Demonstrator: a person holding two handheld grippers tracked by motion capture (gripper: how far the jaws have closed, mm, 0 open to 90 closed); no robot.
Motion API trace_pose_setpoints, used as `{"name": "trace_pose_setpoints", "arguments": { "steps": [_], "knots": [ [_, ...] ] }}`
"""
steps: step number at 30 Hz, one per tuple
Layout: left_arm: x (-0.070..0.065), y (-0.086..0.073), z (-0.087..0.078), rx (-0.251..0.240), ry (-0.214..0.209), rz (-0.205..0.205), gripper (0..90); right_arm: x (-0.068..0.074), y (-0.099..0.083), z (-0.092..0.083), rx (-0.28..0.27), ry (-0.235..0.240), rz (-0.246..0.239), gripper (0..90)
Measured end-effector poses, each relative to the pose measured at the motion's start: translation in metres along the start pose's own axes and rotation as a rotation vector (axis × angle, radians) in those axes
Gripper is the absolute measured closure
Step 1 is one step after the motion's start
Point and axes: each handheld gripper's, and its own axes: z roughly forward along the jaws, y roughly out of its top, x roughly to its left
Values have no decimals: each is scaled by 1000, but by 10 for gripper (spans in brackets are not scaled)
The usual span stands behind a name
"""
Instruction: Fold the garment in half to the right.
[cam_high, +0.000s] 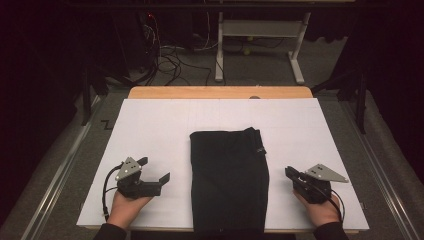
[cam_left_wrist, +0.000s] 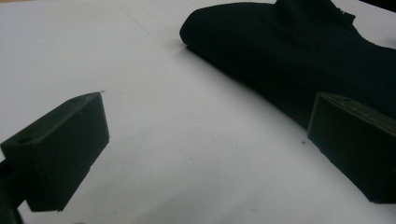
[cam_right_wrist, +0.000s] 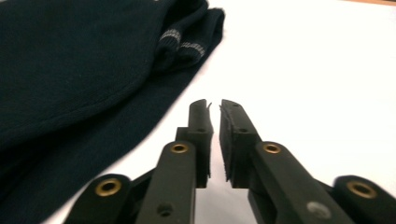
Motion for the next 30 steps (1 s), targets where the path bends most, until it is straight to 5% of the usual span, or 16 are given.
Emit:
{"name": "trace_pose_setpoints", "arguments": {
  "steps": [6,14,19,23,30],
  "knots": [
    [-2,1,-3,-17,0,4,0,-9,-8,-25,-85,11,19,672],
    [-4,1,-3,-25,-7,3,0,-8,-8,-32,-188,45,37,321],
    [-6,1,-2,-20,-9,12,0,-1,-9,-23,-181,53,15,163],
    [-4,0,-3,-20,-15,12,0,0,-10,-18,-137,35,15,121],
    [-1,0,-6,-29,-14,-2,0,-2,-7,-20,-166,18,41,0]
  ]
}}
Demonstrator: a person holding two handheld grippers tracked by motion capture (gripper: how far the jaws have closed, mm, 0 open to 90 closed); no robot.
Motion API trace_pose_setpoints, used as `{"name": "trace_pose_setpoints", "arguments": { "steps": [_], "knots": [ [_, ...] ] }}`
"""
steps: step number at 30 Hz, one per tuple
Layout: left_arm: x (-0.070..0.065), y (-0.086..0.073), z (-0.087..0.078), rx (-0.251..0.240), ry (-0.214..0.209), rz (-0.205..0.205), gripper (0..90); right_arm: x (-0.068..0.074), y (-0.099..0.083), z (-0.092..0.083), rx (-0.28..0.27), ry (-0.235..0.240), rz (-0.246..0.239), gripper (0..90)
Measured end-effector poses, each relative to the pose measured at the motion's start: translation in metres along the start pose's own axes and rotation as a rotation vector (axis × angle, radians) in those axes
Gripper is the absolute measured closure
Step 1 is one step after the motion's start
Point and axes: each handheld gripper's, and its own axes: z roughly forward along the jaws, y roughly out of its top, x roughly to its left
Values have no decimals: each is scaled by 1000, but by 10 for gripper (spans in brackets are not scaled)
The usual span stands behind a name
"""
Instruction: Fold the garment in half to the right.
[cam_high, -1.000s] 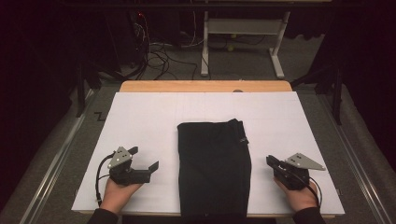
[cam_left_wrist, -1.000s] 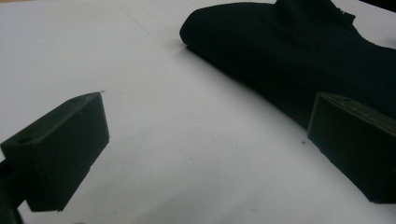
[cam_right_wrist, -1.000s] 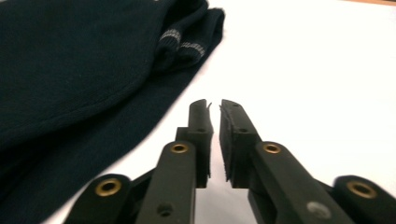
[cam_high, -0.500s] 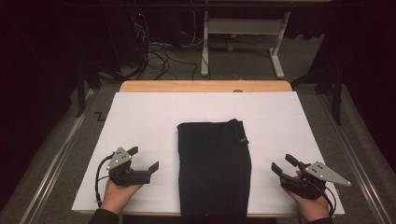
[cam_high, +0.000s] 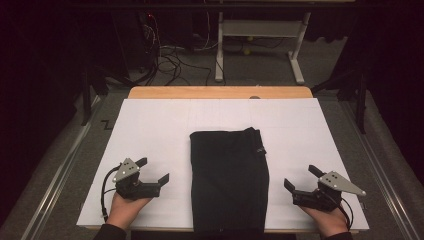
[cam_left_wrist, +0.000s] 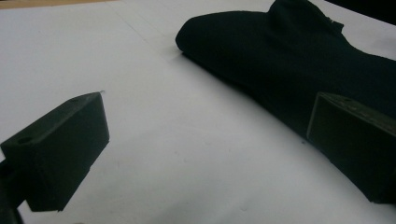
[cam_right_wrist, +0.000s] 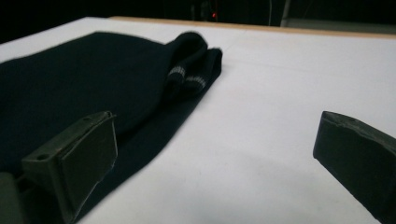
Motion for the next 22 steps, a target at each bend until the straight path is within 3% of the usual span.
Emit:
{"name": "trace_pose_setpoints", "arguments": {
  "steps": [4,9,14,22],
  "knots": [
    [0,1,-3,-11,2,-1,0,0,3,-10,-36,15,13,0],
    [1,1,-2,-10,0,-5,0,2,5,-21,-109,24,-29,0],
    [0,1,-2,-8,0,6,0,3,2,-14,-71,30,-44,0],
    [2,1,-2,-12,6,-3,0,1,3,-17,-86,23,-29,0]
  ]
}}
